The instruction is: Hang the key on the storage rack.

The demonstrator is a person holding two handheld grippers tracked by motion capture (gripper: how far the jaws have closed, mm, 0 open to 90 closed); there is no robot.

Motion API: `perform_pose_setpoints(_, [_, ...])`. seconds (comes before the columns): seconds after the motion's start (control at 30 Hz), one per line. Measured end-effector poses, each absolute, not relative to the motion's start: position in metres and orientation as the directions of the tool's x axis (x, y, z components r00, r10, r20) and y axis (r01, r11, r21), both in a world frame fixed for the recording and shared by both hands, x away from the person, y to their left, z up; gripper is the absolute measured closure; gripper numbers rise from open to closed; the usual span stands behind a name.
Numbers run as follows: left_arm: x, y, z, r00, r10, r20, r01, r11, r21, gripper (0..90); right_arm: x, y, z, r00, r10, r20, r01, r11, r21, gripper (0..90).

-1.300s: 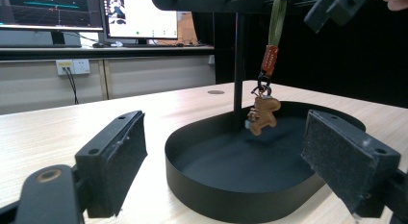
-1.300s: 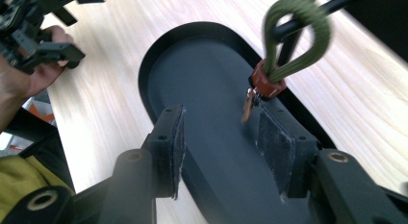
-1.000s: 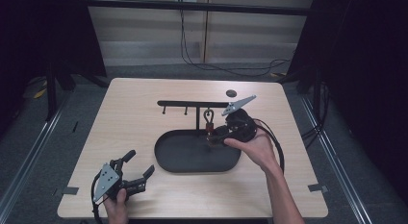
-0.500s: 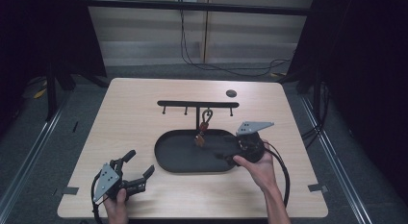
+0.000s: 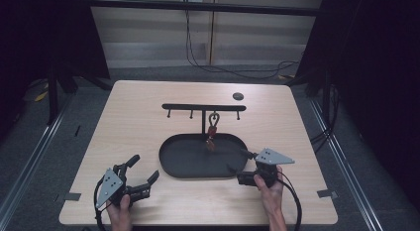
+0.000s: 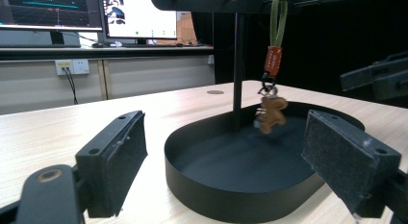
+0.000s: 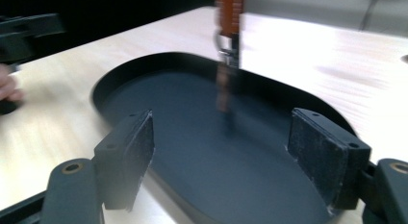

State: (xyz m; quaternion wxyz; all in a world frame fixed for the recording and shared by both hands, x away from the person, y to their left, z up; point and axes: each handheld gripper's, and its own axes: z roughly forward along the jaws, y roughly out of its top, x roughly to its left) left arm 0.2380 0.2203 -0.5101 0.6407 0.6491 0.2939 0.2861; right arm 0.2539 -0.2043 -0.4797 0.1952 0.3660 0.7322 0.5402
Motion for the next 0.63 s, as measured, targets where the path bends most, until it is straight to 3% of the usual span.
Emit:
perform_pose_setpoints(0.43, [0.238,0.221,-0.510,0.666,0.746,-0.002,0.014,-0.011,1.000,15.4,0.232,-0.207,-0.508,-0.556,0.829,0.059,0.141,0.024,0.990,18.2])
perform_pose_setpoints(0.47, [0.238,0.221,-0.510,0.665,0.747,0.000,0.012,-0.011,1.000,15.4,0.225,-0.207,-0.510,-0.539,0.842,0.025,0.073,0.017,0.997,15.3])
perform_pose_setpoints(0.63, [0.238,0.221,-0.510,0.665,0.747,-0.001,0.013,-0.010,1.000,15.4,0.219,-0.210,-0.512,-0.555,0.832,0.011,0.004,-0.010,1.000,14.9])
